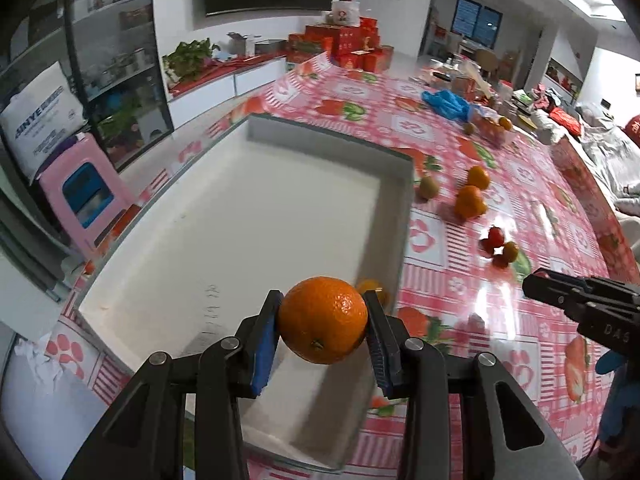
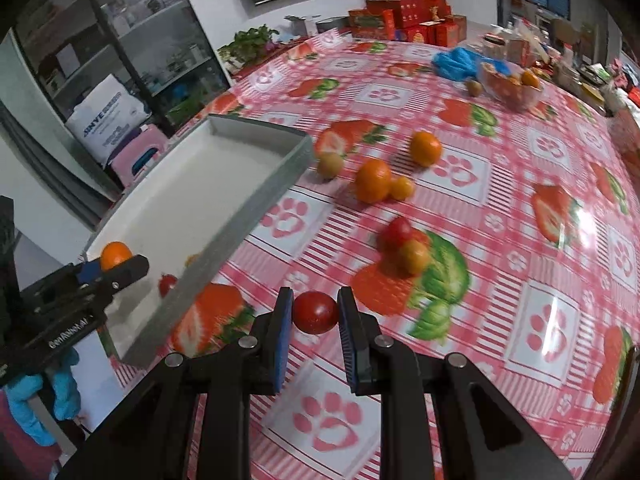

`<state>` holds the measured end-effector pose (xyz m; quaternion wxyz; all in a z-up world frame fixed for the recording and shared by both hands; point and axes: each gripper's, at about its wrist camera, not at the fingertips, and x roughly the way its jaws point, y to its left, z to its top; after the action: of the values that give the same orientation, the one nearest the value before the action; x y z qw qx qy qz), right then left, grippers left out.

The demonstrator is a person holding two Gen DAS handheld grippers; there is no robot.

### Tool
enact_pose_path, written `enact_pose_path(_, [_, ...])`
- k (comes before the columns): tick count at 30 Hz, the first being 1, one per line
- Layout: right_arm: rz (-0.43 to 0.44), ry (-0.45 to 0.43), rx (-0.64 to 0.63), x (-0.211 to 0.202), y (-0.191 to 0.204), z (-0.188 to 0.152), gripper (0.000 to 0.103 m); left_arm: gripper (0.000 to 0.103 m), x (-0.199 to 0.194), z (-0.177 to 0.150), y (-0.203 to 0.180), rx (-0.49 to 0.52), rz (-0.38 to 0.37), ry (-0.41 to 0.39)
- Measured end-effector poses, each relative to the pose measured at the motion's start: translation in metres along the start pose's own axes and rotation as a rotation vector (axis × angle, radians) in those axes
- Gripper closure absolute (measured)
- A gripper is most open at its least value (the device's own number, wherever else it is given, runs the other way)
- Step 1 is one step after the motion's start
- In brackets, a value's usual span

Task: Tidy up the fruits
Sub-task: 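Lift and carry the orange and tomato over the white tray with both tools, then open both tools to release the orange and tomato into the tray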

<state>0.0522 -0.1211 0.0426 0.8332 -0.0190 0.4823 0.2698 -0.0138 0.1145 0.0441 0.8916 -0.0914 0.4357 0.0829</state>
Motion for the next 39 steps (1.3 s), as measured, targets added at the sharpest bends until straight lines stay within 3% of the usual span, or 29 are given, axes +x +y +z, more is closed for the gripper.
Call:
enact_pose_path(16, [0.073,0.063,-0.112,0.049,0.077,0.041,0.079,0.061,0.017,0.006,0.042,-0.067,0.031,-0.003])
enact_pose_path(33, [0.124,0.151,-0.126,0.091,0.099,0.047,0.077,0.061,0.039,-0.001,0.043,-0.041,0.043,0.039])
enact_pose_path(36, [0.141,0.144,-0.125,0.088,0.100,0.050,0.059,0.060,0.039,-0.002,0.040,-0.021,0.060,0.038])
enact_pose_path(38, [0.144,0.126,-0.131,0.083,0.102,0.052,0.034,0.047,0.040,-0.001,0.039,-0.020,0.067,0.048])
enact_pose_path(39, [0.147,0.118,-0.134,0.080,0.103,0.053,0.032,0.032,0.040,-0.001,0.040,-0.025,0.073,0.048])
